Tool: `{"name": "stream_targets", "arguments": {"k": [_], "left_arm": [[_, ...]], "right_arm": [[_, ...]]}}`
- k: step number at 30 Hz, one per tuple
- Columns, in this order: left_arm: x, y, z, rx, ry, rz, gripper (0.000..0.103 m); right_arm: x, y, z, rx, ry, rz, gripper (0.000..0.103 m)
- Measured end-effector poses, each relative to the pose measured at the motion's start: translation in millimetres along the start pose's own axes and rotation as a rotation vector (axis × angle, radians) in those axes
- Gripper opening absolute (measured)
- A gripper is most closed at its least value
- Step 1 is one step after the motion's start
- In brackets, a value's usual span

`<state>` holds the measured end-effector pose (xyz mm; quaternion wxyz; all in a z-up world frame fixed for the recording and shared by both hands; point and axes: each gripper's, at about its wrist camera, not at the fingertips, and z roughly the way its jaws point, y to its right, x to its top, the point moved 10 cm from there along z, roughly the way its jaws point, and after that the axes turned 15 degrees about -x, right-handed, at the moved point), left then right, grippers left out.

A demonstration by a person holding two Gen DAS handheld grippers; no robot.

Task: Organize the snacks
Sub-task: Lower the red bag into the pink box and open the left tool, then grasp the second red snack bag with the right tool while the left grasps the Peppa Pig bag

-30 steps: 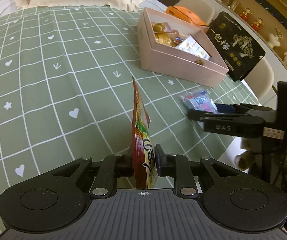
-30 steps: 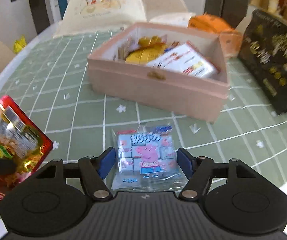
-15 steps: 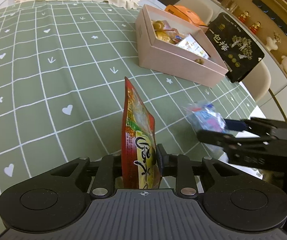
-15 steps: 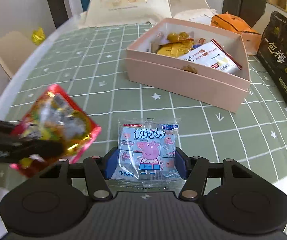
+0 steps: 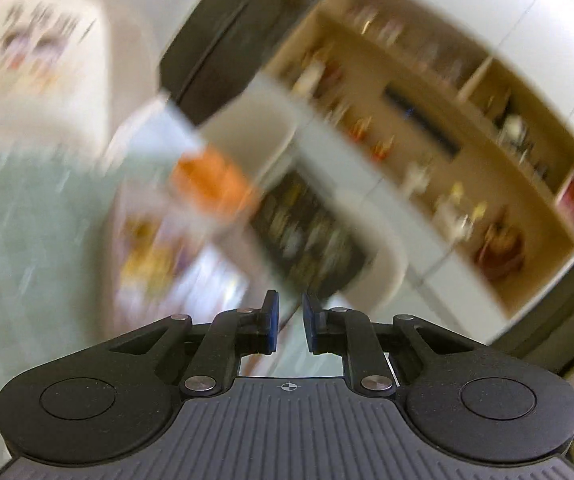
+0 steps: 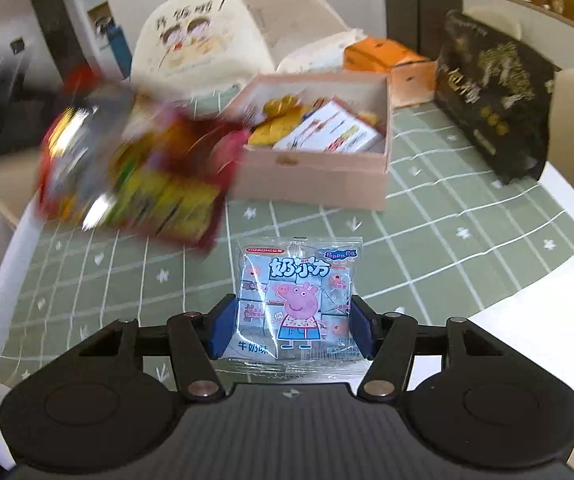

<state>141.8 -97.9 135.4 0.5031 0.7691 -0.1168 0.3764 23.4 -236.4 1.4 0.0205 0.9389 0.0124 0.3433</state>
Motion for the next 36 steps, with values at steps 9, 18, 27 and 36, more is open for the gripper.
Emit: {"name": "stream_targets", "arguments": {"k": [9,18,27,36], "left_arm": [[18.9,-81.4,21.9,0.216,0.048,-0.054,0.021],[-126.9,-101.5,-0.4,0.245,-0.228,-0.121,0.022],[-154.1,-95.8,-54.6,0.334,-0.253,-0.167,0.021],[-213.3,-49.8,-29.7,0.250,-0.447,-0.081,0.022]], "right_arm": [[0.7,11.8,0.3,-0.068,0.011,-0.001,0.059],[-22.0,-20.8,31.5,0.066,-0.081,-0.070,0.061],[27.8,-43.0,38.9,-0.054,0.123,-0.235,0.076],[46.2,-33.1,104.4,-0.077,0.060,-0.291,0.082]]}}
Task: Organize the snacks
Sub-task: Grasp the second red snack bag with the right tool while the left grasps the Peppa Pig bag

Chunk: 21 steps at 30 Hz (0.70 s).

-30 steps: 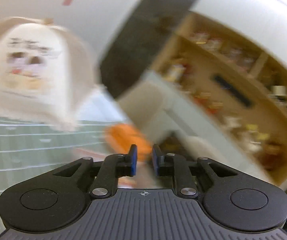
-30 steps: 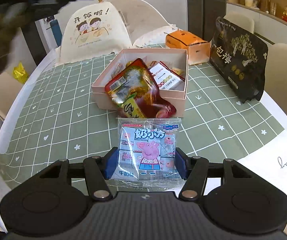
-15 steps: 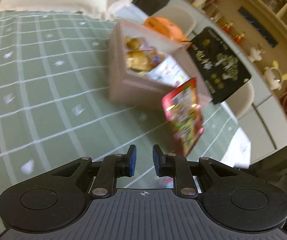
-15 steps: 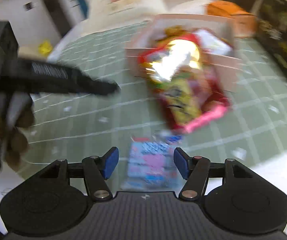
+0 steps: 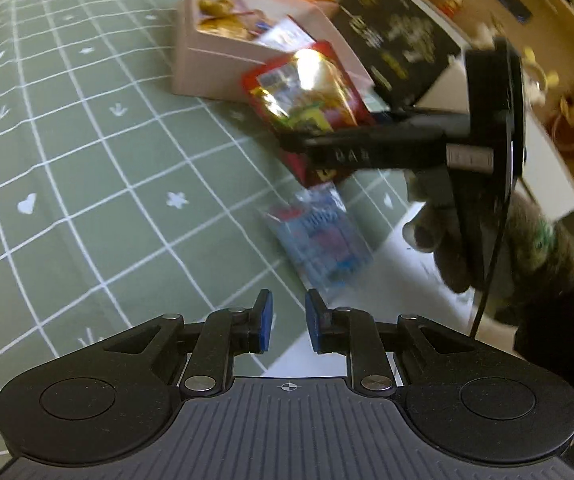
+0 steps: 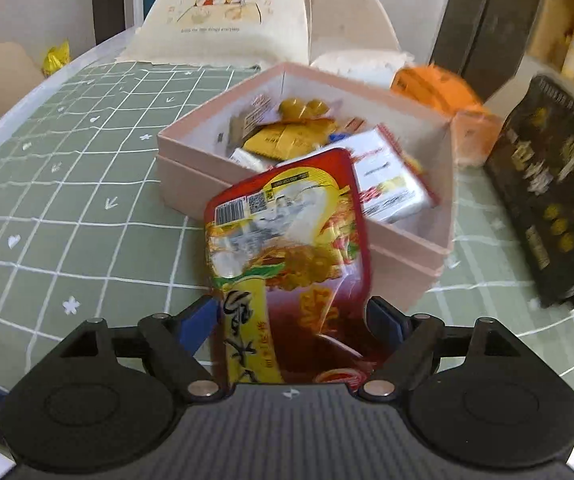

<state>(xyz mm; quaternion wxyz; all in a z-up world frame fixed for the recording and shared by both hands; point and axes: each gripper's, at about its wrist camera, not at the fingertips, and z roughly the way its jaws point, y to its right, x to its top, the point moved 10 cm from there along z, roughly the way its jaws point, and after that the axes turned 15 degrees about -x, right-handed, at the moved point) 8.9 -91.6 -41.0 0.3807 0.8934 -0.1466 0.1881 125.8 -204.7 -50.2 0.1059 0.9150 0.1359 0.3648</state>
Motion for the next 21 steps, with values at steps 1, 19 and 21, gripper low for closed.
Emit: {"name": "stream_targets", "arguments": {"k": [1,19,21], "left_arm": [[-1.3,0.8,0.6,0.007,-0.003,0.005,0.022],[16.1,57.8,37.8,0.093,-0.043,0.301,0.022],[18.1,72.4,54.4,0.117,-0.067,0.385,0.023]], "right_arm": [[-1.5,1.0,0.2,0.011,-0.013,0.017,0.078],[-103.9,63.0,-65.1,-0.098,-0.143,0.169,0.064],[-106.4,65.8,-62.0,-0.091,-0.159,0.193,0.065]]}}
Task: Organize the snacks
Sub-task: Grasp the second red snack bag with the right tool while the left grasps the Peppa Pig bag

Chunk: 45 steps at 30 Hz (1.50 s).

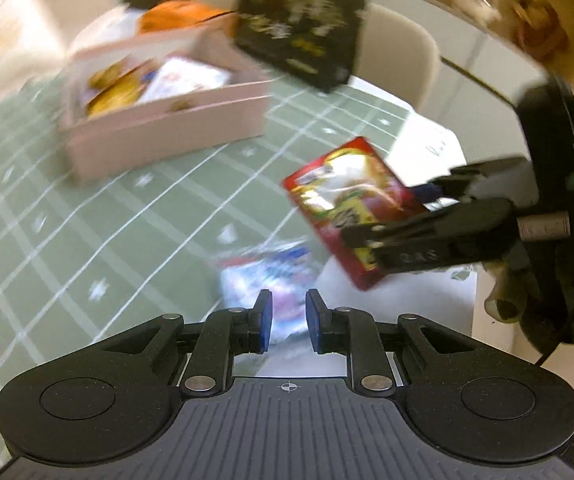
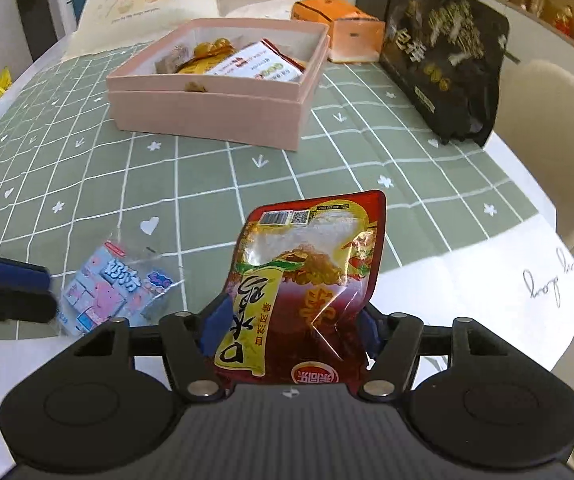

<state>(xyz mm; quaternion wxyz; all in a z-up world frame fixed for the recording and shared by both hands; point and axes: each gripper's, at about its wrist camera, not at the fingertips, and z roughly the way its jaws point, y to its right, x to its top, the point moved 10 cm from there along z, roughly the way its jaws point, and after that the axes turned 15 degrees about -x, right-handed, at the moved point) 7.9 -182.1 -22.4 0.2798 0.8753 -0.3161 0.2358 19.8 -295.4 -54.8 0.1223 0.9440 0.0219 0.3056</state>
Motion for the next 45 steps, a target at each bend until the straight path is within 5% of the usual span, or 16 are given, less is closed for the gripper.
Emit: {"name": "stream_targets", "arguments": {"k": [3,7,10,19,22,24,28,38,45], "left_arm": [[0.6,8.6,25.3,0.069,-0.072,0.095,0.025],[0.3,8.7,30.1,0.132,-0.057,0.172,0.034],[-2.7,-4.4,21.8,0.183,-0.054,0.163,0.059],[-15.5,-79.3,-26.5,0.335,-0.028,0.016,0.076],[-16.9,-89.2,-33.0,0.269,-0.001,-0.059,0.068],[-19.7,-85.9,-28.9,0.232,-0.027,-0.050,0.073],[-24.0,-78.7,-17.9,0.246,-0.071,0.001,0.076],[-25.2,-104.5,-24.6,0.257,-0.028,-0.154,0.076],[-23.0,-105.4,-24.7,0.239,-0.013,-0.171,0.076]], "right_arm": [[0.8,8.0,6.1,0.027,-0.035,0.074,0.065],[2.2,19.4,14.2,0.045,-0.070,0.177,0.066],[2.7,18.0,15.1,0.046,-0.070,0.195,0.067],[12.3,-27.3,7.5,0.112,-0.028,0.148,0.070],[17.7,-45.5,5.7,0.117,-0.003,0.095,0.072],[19.2,-49.4,6.0,0.115,0.008,0.083,0.073],[19.8,-44.2,8.4,0.122,0.014,0.089,0.078],[9.9,-56.5,10.9,0.079,0.048,-0.003,0.102],[7.6,-58.8,10.5,0.108,0.018,-0.100,0.102]]}}
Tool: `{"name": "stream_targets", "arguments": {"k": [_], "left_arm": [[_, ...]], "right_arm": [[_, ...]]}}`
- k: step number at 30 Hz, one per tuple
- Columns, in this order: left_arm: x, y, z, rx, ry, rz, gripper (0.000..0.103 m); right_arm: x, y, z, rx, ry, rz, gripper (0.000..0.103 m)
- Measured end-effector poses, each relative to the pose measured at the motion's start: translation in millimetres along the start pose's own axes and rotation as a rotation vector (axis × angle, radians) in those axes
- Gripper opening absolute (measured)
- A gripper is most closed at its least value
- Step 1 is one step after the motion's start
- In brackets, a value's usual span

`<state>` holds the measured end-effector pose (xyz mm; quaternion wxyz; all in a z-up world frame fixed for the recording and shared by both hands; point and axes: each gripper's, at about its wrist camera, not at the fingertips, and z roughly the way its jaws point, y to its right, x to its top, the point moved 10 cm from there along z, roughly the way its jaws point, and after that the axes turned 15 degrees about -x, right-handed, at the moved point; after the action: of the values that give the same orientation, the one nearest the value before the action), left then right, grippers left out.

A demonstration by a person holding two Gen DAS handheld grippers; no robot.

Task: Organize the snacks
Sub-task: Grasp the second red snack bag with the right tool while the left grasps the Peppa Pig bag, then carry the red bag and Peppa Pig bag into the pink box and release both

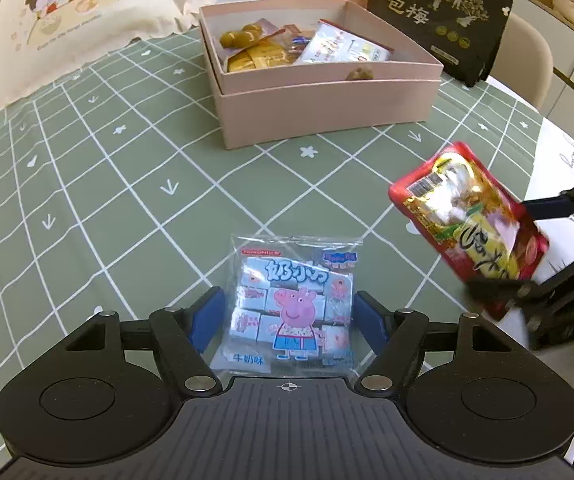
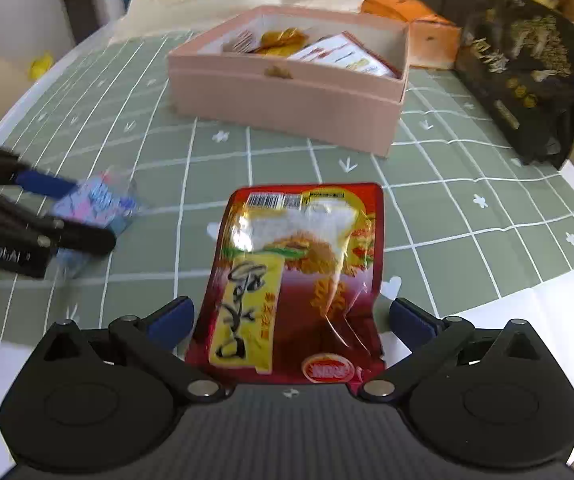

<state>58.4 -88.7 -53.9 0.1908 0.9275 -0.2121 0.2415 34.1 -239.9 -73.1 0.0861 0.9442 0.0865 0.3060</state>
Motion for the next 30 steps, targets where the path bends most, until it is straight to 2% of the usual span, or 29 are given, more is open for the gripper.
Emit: {"name": "stream_targets", "arguments": {"k": [2,6,8,14,16,20,21,22,24,30], "left_arm": [[-1.9,0.8,-0.1,0.005,0.002,0.004,0.076],[-3.3,3.2,0.0,0.021,0.021,0.004,0.077],[-3.5,3.0,-0.4,0.020,0.030,-0.002,0.077],[-5.3,2.0,-4.1,-0.007,0.034,-0.032,0.077],[-6.3,2.4,-4.9,-0.009,0.037,-0.038,0.077],[-6.8,2.8,-4.8,-0.006,0.040,-0.034,0.077],[-6.8,2.8,-5.0,-0.007,0.040,-0.036,0.077],[-6.8,2.6,-5.1,-0.008,0.040,-0.038,0.077],[-6.3,1.8,-5.4,-0.011,0.040,-0.045,0.077],[-6.3,1.9,-5.2,-0.009,0.038,-0.045,0.077]], "right_arm": [[-2.0,11.7,-8.5,-0.024,0.003,0.036,0.094],[3.0,21.2,-40.6,-0.032,0.140,0.090,0.094],[11.4,19.9,-42.5,-0.034,0.172,0.112,0.094],[18.4,-2.7,-4.7,-0.048,0.104,0.053,0.092],[15.1,-5.8,4.7,-0.023,0.083,0.056,0.092],[12.5,-6.2,3.6,-0.006,0.090,0.048,0.091],[12.1,-6.4,2.7,-0.009,0.087,0.043,0.087],[12.3,-6.9,0.9,-0.004,0.080,0.039,0.075],[14.0,-10.3,-9.0,0.018,0.064,0.031,0.066],[24.8,-6.4,-44.0,0.024,0.119,0.028,0.063]]}}
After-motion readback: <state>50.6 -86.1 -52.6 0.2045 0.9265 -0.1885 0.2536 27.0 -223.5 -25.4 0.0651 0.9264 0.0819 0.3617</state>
